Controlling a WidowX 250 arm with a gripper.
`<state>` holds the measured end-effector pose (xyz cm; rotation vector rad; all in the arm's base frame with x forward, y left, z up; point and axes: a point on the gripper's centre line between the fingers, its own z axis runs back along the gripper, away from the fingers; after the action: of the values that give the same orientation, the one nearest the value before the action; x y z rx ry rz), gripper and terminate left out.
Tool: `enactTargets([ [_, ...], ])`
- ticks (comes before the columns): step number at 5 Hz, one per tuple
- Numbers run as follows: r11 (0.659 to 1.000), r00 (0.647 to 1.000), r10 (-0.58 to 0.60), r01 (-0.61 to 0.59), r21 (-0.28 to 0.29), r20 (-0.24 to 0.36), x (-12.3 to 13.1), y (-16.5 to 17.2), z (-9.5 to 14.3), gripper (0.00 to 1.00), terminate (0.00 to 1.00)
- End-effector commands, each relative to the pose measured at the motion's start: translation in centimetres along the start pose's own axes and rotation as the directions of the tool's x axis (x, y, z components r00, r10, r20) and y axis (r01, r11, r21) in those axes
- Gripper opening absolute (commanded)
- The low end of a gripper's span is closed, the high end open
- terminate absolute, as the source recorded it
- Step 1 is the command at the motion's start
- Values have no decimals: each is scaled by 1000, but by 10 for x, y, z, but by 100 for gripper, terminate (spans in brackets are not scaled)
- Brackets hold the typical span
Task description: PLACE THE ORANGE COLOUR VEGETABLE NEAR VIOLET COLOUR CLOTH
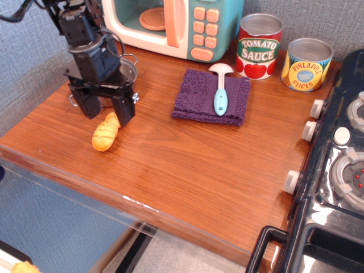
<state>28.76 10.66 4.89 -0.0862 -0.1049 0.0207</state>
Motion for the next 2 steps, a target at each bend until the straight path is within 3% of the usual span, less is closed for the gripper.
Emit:
enactTargets([
  [1,995,999,-17,12,95,50,-1,-6,30,100,0],
  [2,997,998,57,-56,59,-15,-2,-7,30,100,0],
])
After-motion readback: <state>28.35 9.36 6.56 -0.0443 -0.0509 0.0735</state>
